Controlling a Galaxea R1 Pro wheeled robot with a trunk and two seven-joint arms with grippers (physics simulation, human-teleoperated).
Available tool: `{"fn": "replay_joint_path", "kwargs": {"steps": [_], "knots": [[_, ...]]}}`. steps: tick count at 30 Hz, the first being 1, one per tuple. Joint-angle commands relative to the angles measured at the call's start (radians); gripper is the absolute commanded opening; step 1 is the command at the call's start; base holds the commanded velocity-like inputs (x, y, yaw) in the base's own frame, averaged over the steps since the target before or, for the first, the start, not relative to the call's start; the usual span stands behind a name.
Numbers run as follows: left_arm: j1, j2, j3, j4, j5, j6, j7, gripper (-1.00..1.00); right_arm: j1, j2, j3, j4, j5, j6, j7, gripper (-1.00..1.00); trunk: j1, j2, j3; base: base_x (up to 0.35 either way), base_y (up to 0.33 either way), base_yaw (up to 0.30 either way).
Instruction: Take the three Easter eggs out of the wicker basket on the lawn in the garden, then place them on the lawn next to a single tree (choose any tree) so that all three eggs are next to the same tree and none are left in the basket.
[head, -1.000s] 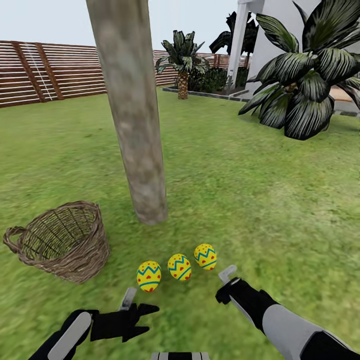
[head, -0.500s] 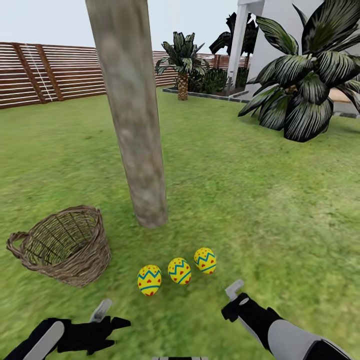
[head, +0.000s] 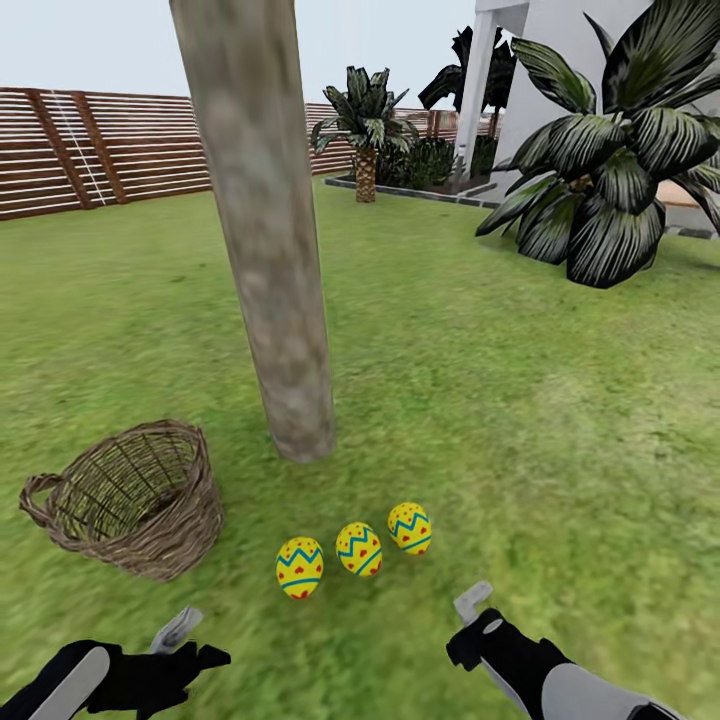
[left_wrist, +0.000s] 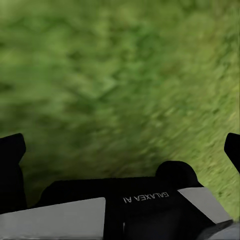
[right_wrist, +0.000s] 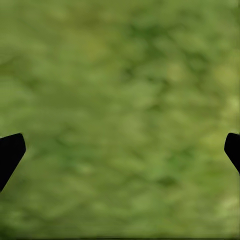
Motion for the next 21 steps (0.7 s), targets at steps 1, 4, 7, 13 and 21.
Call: {"fn": "replay_joint_path", "kwargs": {"steps": [1, 4, 7, 13, 21], "knots": [[-0.001, -0.001, -0.003, 0.013, -0.005, -0.001, -0.003, 1.00, 0.009, -0.001, 0.008, -0.003, -0.010, -0.007, 0.000, 1.00, -0.004, 0.007, 0.003, 0.000, 0.000, 0.000], [-0.001, -0.005, -0.007, 0.057, -0.007, -0.023, 0.001, 1.00, 0.041, -0.002, 0.007, -0.002, -0.031, -0.071, -0.001, 1.00, -0.016, 0.028, 0.012, 0.000, 0.000, 0.000], [-0.001, -0.007, -0.019, 0.093, -0.022, -0.083, 0.003, 1.00, 0.053, -0.003, 0.007, 0.008, -0.041, -0.100, -0.001, 1.00, -0.027, 0.049, 0.021, 0.000, 0.000, 0.000], [-0.001, -0.044, -0.049, 0.204, -0.149, -0.184, 0.003, 1.00, 0.069, 0.000, 0.007, 0.055, -0.048, -0.110, 0.000, 1.00, -0.050, 0.091, 0.040, 0.000, 0.000, 0.000], [-0.001, -0.092, -0.054, 0.342, -0.205, -0.304, 0.003, 1.00, 0.094, -0.001, 0.007, 0.077, -0.145, -0.111, 0.000, 1.00, -0.081, 0.147, 0.065, 0.000, 0.000, 0.000]]}}
